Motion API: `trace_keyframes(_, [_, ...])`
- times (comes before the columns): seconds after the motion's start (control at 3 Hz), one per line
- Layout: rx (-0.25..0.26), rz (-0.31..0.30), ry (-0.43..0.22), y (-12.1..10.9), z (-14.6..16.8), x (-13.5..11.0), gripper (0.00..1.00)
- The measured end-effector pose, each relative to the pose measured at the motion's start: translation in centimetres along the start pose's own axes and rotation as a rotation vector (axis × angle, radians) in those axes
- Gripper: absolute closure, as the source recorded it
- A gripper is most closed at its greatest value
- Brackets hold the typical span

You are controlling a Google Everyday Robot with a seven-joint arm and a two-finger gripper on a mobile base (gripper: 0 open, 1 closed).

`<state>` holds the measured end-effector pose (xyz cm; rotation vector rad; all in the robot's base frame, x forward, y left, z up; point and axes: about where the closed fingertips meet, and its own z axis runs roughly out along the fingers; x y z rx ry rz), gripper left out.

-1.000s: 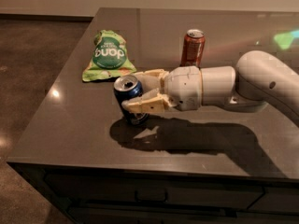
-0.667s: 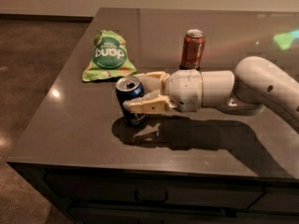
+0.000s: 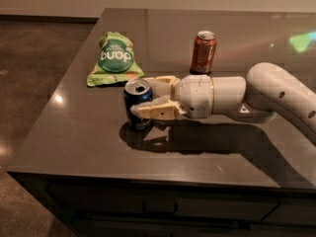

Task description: Place pepsi can upright

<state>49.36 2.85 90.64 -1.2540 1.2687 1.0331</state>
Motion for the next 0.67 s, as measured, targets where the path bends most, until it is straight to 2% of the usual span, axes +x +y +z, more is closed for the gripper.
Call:
trace_keyframes(0.33, [-0.005,-0.001,0.0,0.12,0.23,-0.09,0.0])
trace_keyframes(0.67, [-0.005,-0.002,0.0,0.12,0.24,-0.1,0.0])
